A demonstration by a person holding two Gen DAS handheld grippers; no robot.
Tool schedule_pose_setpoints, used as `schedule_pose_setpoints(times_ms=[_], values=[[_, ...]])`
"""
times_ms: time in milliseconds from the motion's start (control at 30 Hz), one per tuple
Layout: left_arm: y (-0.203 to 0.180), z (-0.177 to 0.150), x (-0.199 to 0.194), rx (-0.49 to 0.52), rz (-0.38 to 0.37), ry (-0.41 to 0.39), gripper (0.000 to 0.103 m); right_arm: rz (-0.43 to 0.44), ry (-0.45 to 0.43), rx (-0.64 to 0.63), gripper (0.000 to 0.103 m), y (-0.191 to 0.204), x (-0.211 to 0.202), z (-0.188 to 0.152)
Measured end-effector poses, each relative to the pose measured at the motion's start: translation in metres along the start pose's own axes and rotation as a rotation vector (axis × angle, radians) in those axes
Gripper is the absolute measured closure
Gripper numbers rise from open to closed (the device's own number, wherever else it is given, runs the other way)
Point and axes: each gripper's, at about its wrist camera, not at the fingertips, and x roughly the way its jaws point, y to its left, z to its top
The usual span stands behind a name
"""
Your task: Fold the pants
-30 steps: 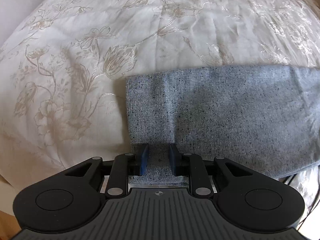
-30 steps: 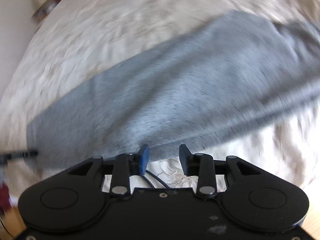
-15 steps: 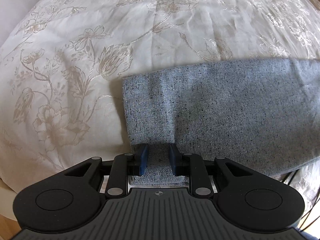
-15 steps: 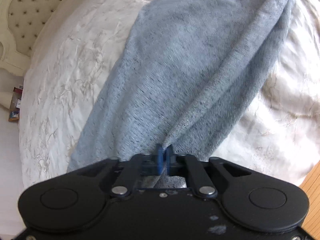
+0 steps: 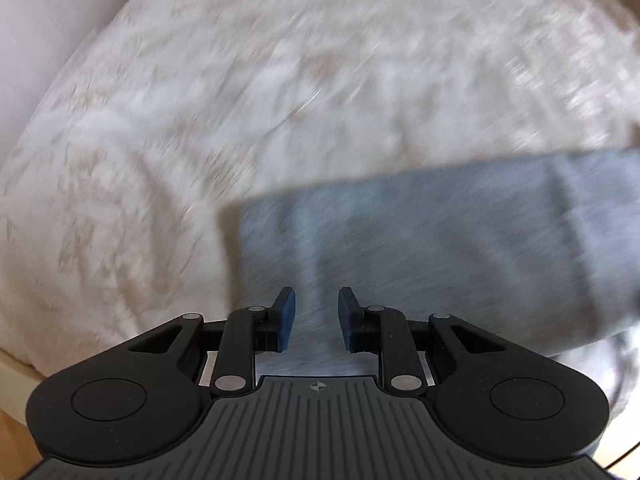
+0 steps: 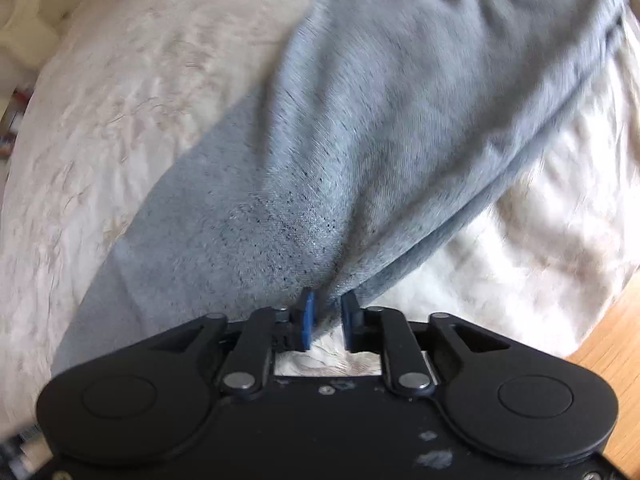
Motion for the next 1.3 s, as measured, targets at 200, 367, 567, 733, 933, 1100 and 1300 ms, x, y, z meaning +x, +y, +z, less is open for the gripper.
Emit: schedule_pose_setpoints(times_ms=[200, 367, 567, 733, 933, 1100, 1300], values=[[-0.091, 0.026, -0.019, 0.072, -0.17, -0.055, 0.079, -0.011, -0.076, -0.127, 0.08, -0.014, -0.046, 0.021], [-0.171, 0.04, 0.0, 0.121, -0.277, -0.011, 0.079, -0.012, -0.128, -0.218, 0.078, -0.023, -0.056, 0.072], [-0.232, 0.023, 0.054, 0.171, -0.231, 0.143, 0.079, -0.015, -0.161, -0.344, 0.066, -0.026, -0.041, 0.162], [-0.247, 0.009, 0.056, 0.228, -0.159, 0.131, 0.079, 0.001, -0.162, -0.484, 0.052, -0.017, -0.01, 0.228], [-0.241, 0.016, 0.062, 0.124, -0.161, 0.182, 0.079, 0.019, -0.066, -0.537, 0.048, -0.004, 0.044, 0.293], [-0.237, 0.024, 0.069, 0.089, -0.144, 0.197, 0.079, -0.014, 0.024, -0.603, 0.045, 0.009, 0.079, 0.297], [-0.23, 0.042, 0.052, 0.07, -0.145, 0.191, 0.079, 0.048, 0.05, -0.684, 0.1, -0.018, 0.055, 0.269]])
